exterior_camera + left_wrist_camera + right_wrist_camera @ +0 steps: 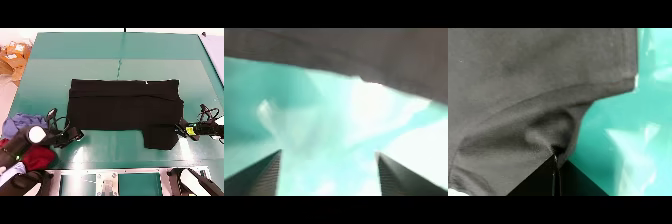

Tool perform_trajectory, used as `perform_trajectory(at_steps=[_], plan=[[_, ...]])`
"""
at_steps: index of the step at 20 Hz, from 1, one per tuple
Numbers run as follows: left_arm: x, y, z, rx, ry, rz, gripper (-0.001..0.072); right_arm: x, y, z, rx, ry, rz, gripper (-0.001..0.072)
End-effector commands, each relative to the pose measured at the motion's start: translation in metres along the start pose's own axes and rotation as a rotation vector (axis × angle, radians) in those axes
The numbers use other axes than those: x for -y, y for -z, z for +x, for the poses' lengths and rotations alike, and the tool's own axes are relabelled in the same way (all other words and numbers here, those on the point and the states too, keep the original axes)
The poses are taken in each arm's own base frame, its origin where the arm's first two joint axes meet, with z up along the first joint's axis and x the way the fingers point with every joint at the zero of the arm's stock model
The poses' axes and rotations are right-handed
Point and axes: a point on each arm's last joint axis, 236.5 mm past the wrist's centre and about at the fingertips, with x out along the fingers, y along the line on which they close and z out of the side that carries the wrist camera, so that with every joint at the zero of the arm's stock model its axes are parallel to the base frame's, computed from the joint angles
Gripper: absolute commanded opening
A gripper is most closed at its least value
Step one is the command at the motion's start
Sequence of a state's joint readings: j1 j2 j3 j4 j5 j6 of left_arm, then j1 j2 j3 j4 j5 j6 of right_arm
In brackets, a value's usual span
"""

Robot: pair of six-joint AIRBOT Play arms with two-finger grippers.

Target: Fold the shirts.

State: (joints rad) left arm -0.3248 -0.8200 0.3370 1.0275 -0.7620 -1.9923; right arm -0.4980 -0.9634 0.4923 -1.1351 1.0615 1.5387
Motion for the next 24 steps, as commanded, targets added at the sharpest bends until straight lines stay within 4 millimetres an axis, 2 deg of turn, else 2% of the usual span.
perform_trajectory(at_steps=[1,5,7,9,10,11,13,15,19,22,24], plan=[[0.005,-0.025,0.015,0.158,0.124,-0.181,0.0588,-0.008,-0.004,0.000,0.016,-0.032,-0.007,0.0015],[0.002,-0.062,0.035,0.288,0.122,-0.249,0.0588,-0.009,-0.004,0.000,0.016,-0.037,-0.005,0.0015],[0.003,-0.070,0.044,0.287,0.099,-0.257,0.0587,-0.009,-0.004,0.000,0.016,-0.037,-0.008,0.0015],[0.017,-0.072,0.046,0.261,0.094,-0.170,0.0558,-0.009,-0.002,0.000,0.011,-0.038,-0.008,0.0015],[0.023,-0.074,0.044,0.256,0.094,-0.099,0.0219,-0.009,-0.002,0.000,0.010,-0.038,-0.008,0.0015],[0.028,-0.074,0.042,0.248,0.095,-0.046,0.0027,-0.009,-0.002,0.000,0.009,-0.038,-0.008,0.0015],[0.033,-0.059,0.043,0.171,0.084,0.001,0.0024,-0.009,-0.001,0.000,0.004,-0.036,-0.010,0.0015],[0.029,-0.034,0.045,0.057,0.043,0.074,0.0024,-0.003,0.001,-0.001,-0.004,-0.013,-0.024,0.0015],[-0.001,0.003,0.042,-0.111,-0.076,0.183,0.0024,0.003,0.002,-0.013,0.023,0.029,-0.046,0.0015],[-0.002,-0.001,0.028,-0.136,-0.138,0.282,0.0024,0.026,0.007,-0.033,0.058,0.146,-0.044,0.0015],[-0.004,-0.022,0.007,-0.102,-0.235,0.346,0.0024,0.031,0.015,-0.039,0.042,0.171,-0.038,0.0015]])
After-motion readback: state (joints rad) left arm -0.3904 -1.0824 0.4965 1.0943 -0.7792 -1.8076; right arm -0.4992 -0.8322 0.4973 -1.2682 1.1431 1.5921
